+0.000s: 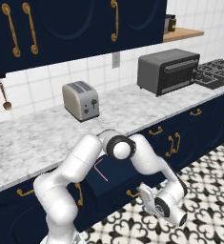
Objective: Take a straw from the drawer in front and place it inside the glass cup on the dining counter.
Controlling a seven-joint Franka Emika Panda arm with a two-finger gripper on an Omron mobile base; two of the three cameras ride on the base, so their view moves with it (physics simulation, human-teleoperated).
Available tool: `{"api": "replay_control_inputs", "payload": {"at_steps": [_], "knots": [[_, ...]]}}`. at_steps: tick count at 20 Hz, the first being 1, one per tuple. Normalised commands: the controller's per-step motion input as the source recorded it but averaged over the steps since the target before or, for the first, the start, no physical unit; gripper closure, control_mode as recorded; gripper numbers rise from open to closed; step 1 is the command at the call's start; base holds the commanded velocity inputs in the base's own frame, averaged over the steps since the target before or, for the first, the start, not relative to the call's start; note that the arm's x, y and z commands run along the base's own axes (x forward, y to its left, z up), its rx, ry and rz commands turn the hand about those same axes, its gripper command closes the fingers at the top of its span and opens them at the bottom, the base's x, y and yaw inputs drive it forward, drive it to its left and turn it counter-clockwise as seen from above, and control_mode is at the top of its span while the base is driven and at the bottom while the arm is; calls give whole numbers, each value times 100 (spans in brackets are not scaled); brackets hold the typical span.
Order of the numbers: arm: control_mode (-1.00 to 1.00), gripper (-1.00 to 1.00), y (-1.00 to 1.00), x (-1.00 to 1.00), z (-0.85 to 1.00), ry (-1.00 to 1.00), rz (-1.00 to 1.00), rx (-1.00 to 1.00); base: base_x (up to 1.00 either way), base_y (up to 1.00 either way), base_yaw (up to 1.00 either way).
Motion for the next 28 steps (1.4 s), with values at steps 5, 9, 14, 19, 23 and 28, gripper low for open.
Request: {"api": "replay_control_inputs", "payload": {"at_steps": [5, 9, 14, 19, 23, 28], "knots": [[-100, 100, -34, -4, -15, 0, 0, 0, 0, 0, 0], [-100, 100, -18, 0, -7, 0, 0, 0, 0, 0, 0], [-100, -100, 0, 0, 0, 0, 0, 0, 0, 0, 0], [-100, -100, 0, -11, 0, -6, 0, 0, 0, 0, 0], [-100, -100, -11, -37, 2, -12, 0, 1, 0, 0, 0], [-100, -100, -4, -45, 56, -3, 0, 0, 0, 0, 0]]}}
